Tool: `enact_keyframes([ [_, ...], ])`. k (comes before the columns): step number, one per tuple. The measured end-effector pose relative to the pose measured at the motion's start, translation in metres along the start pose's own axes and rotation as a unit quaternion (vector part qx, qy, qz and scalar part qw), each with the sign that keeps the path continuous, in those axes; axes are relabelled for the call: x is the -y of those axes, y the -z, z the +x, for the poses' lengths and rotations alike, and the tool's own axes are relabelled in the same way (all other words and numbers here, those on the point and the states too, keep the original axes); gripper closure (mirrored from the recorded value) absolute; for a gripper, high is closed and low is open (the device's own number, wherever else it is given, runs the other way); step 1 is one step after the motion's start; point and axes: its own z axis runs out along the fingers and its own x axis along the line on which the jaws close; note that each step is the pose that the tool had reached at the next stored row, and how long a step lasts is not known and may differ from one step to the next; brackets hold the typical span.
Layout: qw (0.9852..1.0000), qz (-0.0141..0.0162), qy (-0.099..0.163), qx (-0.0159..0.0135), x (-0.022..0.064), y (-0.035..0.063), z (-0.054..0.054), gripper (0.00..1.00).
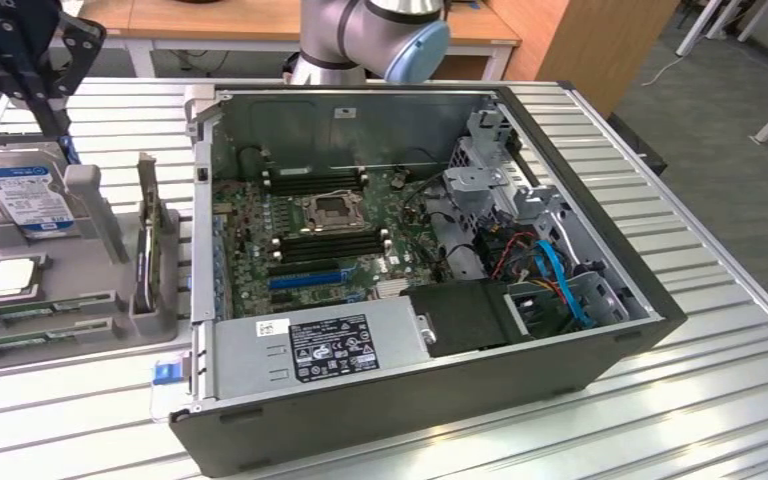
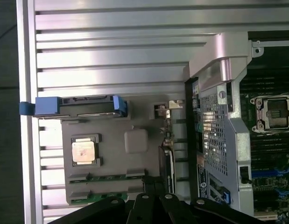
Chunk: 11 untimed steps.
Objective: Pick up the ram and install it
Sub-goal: 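Reach for the ram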
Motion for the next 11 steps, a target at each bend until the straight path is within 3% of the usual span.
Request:
enact_keyframes([
  [11,1.0,0.0,0.0,0.0,0.0017,0.0001,0.022,0.9],
])
